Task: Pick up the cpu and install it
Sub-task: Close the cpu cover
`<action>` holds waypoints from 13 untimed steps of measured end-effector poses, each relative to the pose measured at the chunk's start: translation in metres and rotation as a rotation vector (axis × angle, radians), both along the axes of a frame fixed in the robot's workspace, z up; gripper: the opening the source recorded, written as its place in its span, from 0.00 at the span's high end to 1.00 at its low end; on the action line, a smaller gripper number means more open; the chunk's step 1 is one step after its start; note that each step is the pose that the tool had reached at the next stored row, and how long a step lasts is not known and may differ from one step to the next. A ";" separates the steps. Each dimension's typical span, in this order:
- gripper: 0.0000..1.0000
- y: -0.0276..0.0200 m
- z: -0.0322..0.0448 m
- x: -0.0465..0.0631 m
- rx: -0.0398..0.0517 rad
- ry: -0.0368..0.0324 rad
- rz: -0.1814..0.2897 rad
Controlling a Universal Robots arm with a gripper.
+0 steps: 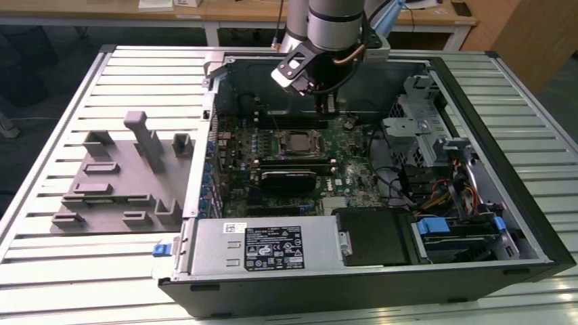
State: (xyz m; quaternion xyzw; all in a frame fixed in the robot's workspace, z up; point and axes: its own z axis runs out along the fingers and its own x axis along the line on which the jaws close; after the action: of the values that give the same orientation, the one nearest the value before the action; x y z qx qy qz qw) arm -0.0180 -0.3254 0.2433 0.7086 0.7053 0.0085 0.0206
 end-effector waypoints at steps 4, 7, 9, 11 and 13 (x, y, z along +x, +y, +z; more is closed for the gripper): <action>0.89 0.0000 0.0000 -0.003 0.0000 0.0000 0.000; 0.89 0.0000 -0.0005 -0.004 0.0002 0.0000 0.000; 0.89 0.0000 -0.0012 -0.005 0.0001 0.0000 0.000; 0.89 0.0000 -0.0020 -0.007 0.0001 0.0000 0.000; 0.89 -0.0002 -0.0030 -0.009 0.0001 0.0000 0.000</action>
State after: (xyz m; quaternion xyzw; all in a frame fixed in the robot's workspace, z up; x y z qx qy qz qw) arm -0.0268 -0.3256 0.2403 0.7087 0.7051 0.0086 0.0206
